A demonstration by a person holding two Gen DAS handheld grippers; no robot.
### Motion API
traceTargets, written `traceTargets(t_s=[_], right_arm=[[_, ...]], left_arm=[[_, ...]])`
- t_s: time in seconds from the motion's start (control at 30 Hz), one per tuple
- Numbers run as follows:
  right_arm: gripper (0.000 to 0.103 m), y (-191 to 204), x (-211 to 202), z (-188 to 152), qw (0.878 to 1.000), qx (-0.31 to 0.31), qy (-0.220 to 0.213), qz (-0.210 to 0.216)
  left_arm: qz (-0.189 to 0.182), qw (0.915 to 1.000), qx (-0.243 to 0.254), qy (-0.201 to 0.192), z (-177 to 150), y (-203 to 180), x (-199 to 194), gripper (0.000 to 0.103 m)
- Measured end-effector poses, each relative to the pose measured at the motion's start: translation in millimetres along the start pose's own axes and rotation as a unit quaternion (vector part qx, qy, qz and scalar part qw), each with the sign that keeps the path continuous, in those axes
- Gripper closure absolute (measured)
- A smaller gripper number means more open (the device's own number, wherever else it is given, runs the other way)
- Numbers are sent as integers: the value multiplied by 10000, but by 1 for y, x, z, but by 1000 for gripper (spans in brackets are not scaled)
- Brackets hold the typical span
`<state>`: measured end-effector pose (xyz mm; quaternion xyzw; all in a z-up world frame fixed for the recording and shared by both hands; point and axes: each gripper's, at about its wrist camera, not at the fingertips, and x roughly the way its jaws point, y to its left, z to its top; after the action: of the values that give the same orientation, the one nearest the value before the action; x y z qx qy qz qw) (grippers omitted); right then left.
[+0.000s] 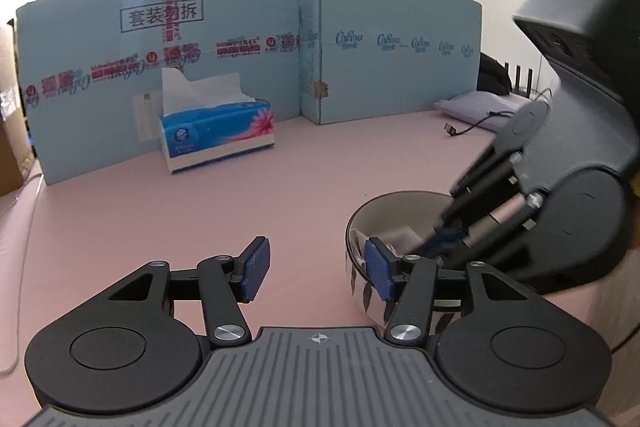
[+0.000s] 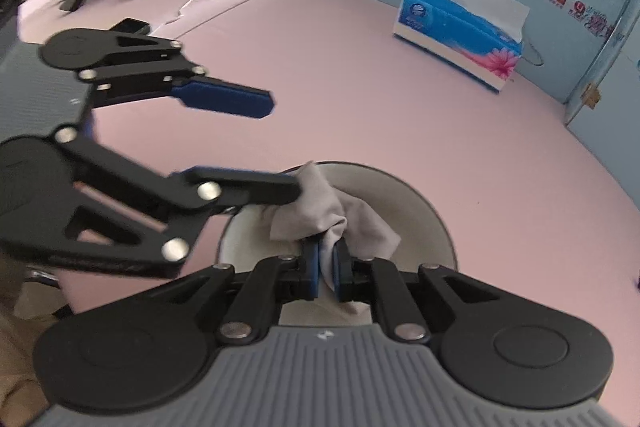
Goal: Clean bowl
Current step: 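Lower the striped bowl onto the table and open the left gripper, then wipe the inside of the resting bowl with the cloth in the right gripper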
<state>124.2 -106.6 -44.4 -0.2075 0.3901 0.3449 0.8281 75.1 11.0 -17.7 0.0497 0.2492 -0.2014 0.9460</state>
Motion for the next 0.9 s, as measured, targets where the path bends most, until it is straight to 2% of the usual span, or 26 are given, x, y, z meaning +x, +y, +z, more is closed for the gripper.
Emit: traceTargets(t_s=[0.23,0.43,0.57,0.9], right_arm=[[95,4,-5,-1,9999,0,158,52],[95,5,-7,-1,9992,-97,359,-157],[95,-1,-7,-4,9985,-85,458,-302],[95,-16,-5,-7,9968,128,486,-616]], left_arm=[[-108,9999,-53,-18,0,3,0,41],[-220,9997,-112,-56,-2,6,-2,41],[-247,9996,-132,-67,-4,9,-3,36],[-340,9992,-160,-104,-7,12,-9,35]])
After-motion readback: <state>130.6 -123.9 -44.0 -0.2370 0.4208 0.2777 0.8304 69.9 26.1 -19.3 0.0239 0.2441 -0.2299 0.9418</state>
